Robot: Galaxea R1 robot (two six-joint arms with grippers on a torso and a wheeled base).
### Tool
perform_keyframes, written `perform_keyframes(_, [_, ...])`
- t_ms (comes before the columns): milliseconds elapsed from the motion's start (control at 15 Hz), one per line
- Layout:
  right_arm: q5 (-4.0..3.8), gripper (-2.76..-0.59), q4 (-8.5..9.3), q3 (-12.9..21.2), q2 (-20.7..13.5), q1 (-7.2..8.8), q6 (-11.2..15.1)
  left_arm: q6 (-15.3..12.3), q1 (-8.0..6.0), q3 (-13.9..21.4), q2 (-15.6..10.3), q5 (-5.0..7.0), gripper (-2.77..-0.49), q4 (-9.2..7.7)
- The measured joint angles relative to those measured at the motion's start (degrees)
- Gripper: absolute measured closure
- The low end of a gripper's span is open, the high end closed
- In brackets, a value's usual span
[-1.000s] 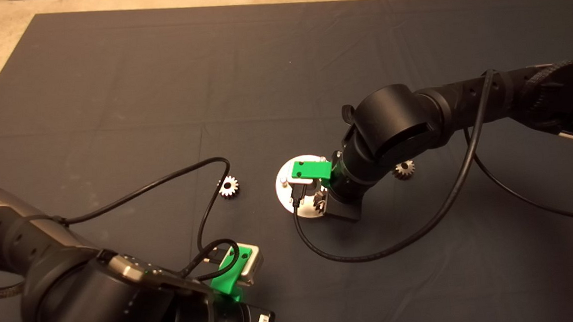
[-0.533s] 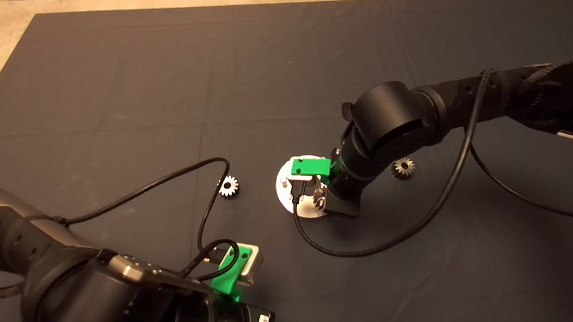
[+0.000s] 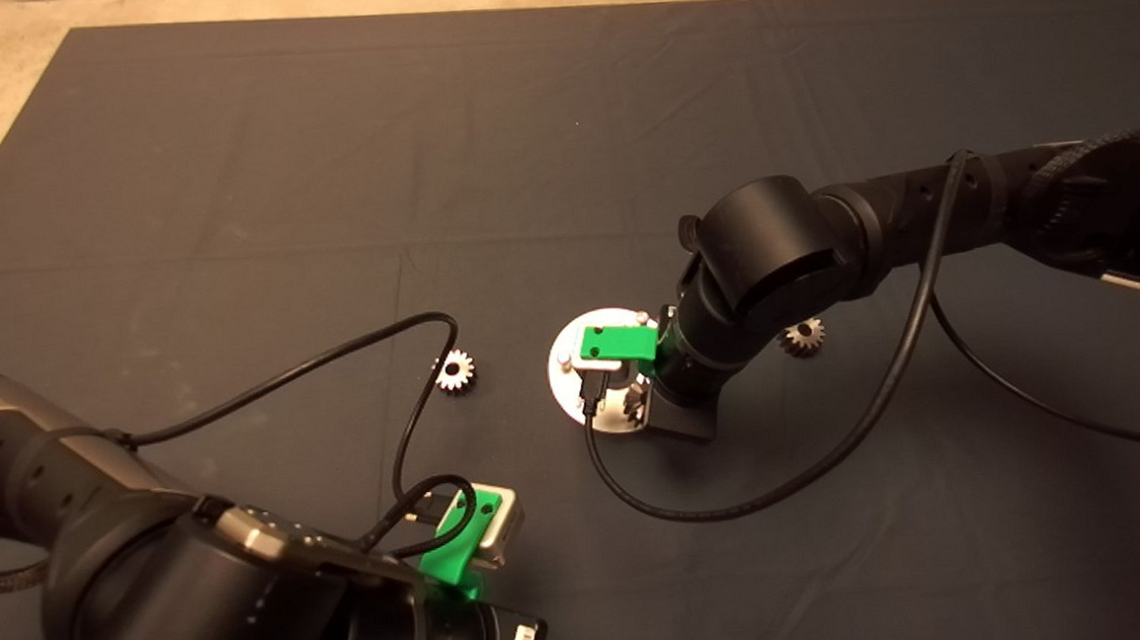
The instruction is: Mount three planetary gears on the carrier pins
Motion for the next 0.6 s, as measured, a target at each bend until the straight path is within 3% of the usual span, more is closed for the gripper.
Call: perform_keyframes(600, [0.06,-0.81,-0.18,-1.79,0.49,0.20,-2.10,0.00,0.00,0.00,0.00,0.00,-2.17,0.02])
